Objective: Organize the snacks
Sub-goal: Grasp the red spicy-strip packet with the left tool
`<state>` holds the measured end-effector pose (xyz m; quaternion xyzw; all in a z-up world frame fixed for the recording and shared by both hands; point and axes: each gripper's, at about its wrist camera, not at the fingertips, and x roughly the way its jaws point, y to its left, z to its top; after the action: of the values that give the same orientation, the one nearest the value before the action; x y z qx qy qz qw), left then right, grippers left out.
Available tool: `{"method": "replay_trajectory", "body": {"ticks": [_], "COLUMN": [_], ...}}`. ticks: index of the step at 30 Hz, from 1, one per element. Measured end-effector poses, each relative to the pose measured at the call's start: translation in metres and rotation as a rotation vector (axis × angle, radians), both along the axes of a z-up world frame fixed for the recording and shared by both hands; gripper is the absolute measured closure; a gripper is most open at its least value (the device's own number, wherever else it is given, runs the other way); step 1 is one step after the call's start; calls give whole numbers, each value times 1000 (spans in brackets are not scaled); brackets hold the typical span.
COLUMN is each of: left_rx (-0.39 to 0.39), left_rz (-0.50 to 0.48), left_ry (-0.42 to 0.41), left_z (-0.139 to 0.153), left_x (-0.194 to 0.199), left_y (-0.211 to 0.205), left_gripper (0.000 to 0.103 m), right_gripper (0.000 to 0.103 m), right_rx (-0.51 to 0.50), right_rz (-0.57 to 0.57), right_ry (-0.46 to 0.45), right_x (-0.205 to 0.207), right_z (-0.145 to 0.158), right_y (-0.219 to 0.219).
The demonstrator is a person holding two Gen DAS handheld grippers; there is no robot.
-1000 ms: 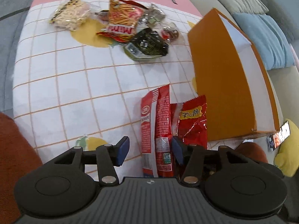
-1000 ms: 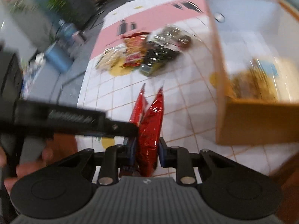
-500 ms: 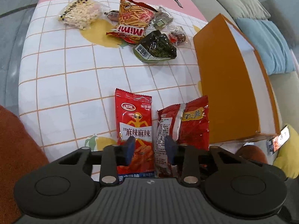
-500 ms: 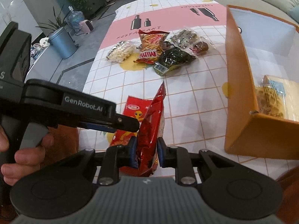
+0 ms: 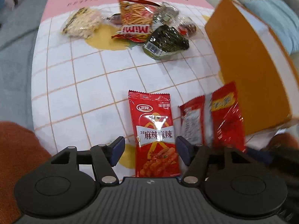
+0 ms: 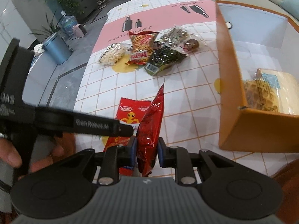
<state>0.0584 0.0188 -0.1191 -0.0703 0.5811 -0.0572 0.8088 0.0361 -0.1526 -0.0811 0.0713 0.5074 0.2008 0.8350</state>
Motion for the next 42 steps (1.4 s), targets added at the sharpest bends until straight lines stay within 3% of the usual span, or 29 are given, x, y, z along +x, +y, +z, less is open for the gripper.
{"method": "replay_trajectory", "body": {"ticks": [4, 13, 19, 22, 25, 31, 39, 42], "left_rx": [23, 185, 172, 172, 158, 51, 0, -58], "left_rz": [-30, -127, -146, -155, -148, -86, -52, -29], "left_ry": [9, -49, -73, -80, -78, -64, -93, -112], "left_z": [-7, -13, -11, -10, -9, -2, 18, 33], "left_x": [1, 1, 0, 0, 0, -3, -8, -9], "left_y": [-13, -42, -40, -41, -38, -22, -13, -7], "left_gripper": [27, 23, 44, 48, 51, 62, 66, 66], "right_gripper": [82, 81, 78, 77, 78, 82, 83, 84], "right_rx": [-31, -15, 10, 4, 4, -3, 6, 15], "right_rz": [-62, -49, -55, -60, -70, -79, -70, -74], "right_ry": [-12, -21, -23, -32, -31, -65, -108, -125], "right_x": [3, 4, 5, 5, 5, 0, -6, -8], "right_z": [1, -1, -1, -1, -1, 6, 19, 26], "right_y": [-13, -15, -17, -16, -17, -17, -17, -19]}}
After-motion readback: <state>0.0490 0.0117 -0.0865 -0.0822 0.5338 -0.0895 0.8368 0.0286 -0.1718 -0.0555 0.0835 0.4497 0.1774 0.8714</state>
